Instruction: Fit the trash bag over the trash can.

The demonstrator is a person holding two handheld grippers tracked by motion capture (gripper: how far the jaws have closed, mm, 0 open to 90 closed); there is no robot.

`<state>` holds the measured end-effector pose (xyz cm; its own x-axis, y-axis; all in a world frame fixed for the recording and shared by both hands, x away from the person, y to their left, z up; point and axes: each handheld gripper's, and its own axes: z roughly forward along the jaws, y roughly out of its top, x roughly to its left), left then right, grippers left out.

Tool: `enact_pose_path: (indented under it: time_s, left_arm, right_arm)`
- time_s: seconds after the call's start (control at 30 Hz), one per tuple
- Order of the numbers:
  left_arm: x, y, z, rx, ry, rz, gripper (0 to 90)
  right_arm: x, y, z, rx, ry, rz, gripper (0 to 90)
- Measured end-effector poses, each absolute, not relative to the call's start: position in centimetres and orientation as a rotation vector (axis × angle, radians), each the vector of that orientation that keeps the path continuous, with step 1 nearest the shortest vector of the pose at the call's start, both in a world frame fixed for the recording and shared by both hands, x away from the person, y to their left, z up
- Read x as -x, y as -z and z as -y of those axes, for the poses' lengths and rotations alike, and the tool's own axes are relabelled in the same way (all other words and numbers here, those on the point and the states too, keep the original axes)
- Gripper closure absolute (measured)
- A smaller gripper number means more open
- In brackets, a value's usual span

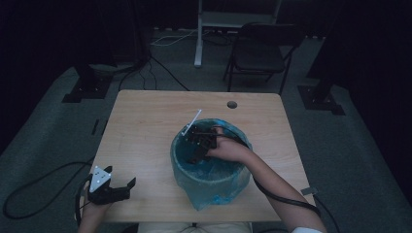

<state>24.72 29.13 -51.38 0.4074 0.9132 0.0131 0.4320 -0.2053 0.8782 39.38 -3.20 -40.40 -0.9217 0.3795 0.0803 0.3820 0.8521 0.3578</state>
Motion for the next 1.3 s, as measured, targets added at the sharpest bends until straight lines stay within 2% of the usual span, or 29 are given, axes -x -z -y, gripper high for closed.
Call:
enact_pose_path:
  time_s: [0.17,0.4,0.7,1.3]
  left_arm:
    - [-24.7,51.4,-29.1,-1.808,-0.719,-1.174,0.3]
    - [-24.9,51.7,-29.0,-1.832,-0.718,-1.192,0.3]
    - [-25.0,51.9,-29.2,-1.833,-0.716,-1.231,0.3]
    - [-25.3,51.9,-29.1,-1.863,-0.716,-1.265,0.3]
  right_arm:
    - [-39.5,40.6,3.0,0.632,0.544,3.045,10.9]
    - [-39.0,37.7,4.5,0.698,0.697,3.035,11.0]
    - [-38.3,33.5,8.7,0.797,1.15,2.905,11.0]
    - [-36.3,34.1,13.3,0.799,1.434,2.792,11.0]
